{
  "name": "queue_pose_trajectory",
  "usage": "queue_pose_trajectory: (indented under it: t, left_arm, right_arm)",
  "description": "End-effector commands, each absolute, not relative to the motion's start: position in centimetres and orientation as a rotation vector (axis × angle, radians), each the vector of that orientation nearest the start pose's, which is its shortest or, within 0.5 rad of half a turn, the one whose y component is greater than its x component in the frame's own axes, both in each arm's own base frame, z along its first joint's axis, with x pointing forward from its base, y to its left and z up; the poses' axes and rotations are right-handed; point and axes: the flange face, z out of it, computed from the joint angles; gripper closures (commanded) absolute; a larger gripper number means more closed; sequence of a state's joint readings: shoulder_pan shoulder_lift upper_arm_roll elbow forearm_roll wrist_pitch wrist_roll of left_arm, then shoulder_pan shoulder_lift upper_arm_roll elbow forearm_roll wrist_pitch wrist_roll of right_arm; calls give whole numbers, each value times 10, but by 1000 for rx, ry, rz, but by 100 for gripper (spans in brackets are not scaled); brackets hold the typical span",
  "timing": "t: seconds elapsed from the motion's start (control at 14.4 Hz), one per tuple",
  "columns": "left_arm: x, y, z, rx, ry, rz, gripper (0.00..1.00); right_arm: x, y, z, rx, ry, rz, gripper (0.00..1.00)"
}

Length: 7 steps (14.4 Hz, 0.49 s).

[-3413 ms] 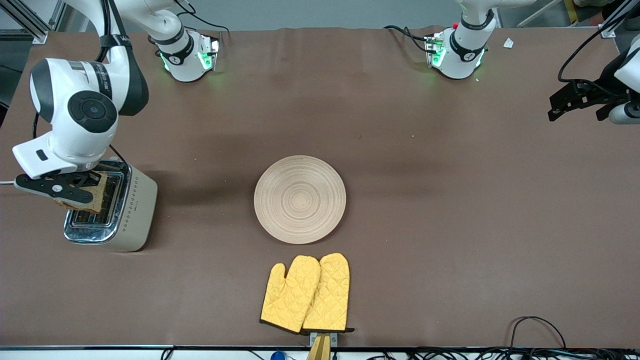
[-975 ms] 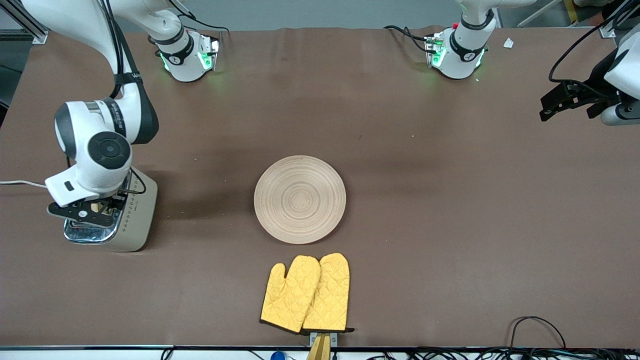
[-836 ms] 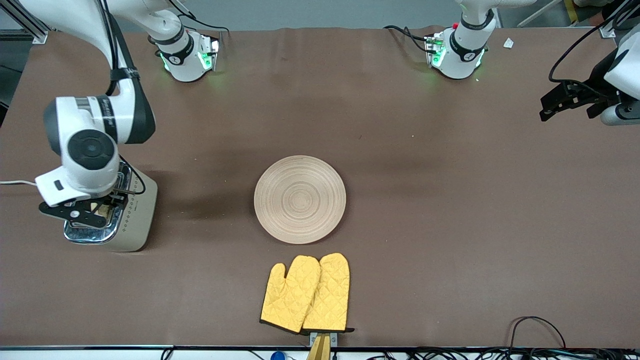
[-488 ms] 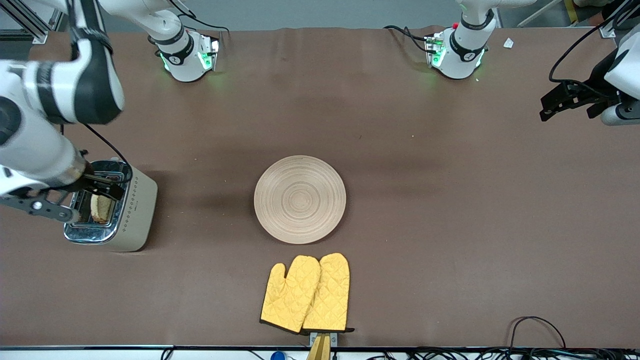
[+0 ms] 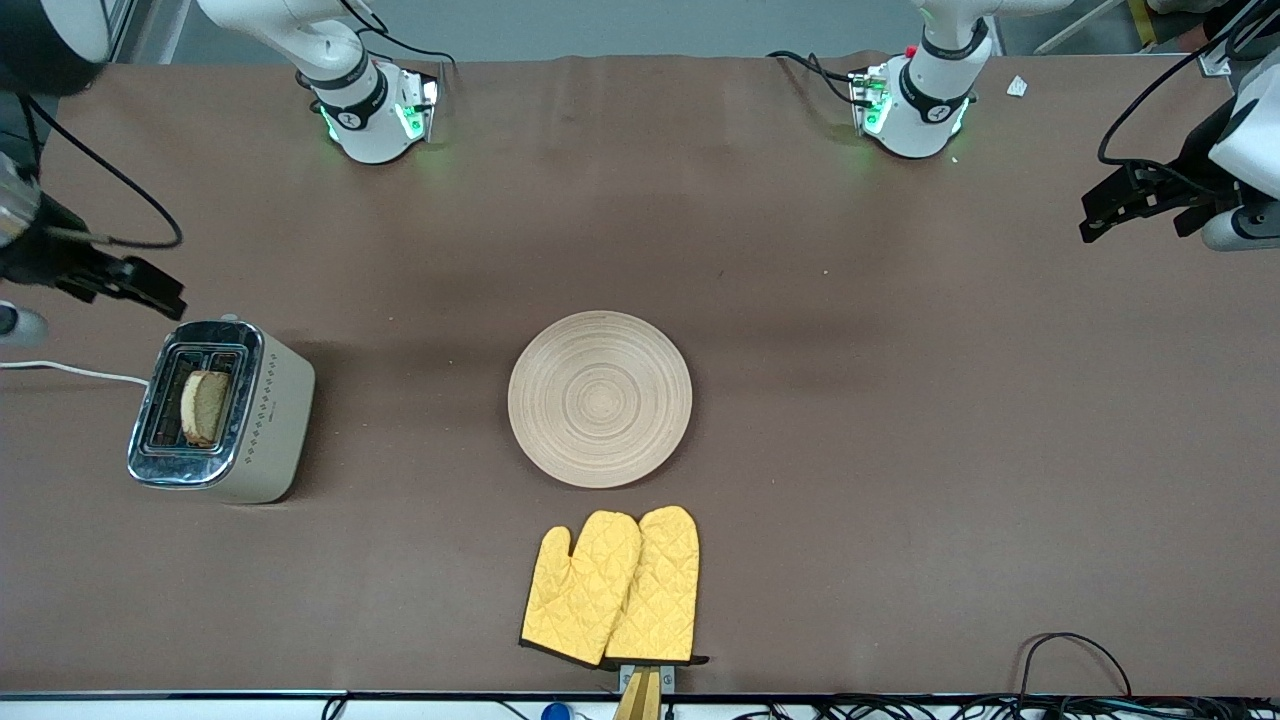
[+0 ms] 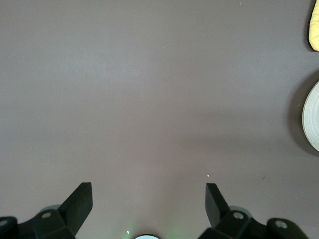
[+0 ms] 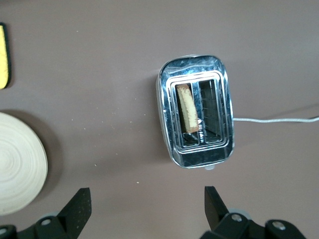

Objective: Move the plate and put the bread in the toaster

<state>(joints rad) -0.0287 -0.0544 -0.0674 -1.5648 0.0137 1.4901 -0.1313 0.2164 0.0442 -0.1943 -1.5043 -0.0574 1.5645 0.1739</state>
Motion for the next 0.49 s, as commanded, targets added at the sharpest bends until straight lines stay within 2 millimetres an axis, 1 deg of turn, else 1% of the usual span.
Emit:
queue_pose_trajectory:
  t: [0.0,0.14,0.28,0.35,0.42]
  left_arm:
    - [527,-51,654,-3116,-67,37,0]
    - [527,-49,655,-3113,-63,34,0]
    - [528,-51,654,-3113,-63,36,0]
    - [532,-50,650,-3113,-65,46,0]
    - [533,-48,653,-3113,-70,34,0]
  right_arm:
    - [550,-15,645,-3169,106,-54,0]
    - [542,-33,655,-3169,78,-64,0]
    - [531,-60,661,-3165,100,-35,0]
    - [526,-72,662,-3162,125,-18,0]
    - [524,-76,662,-3162,120,-5,0]
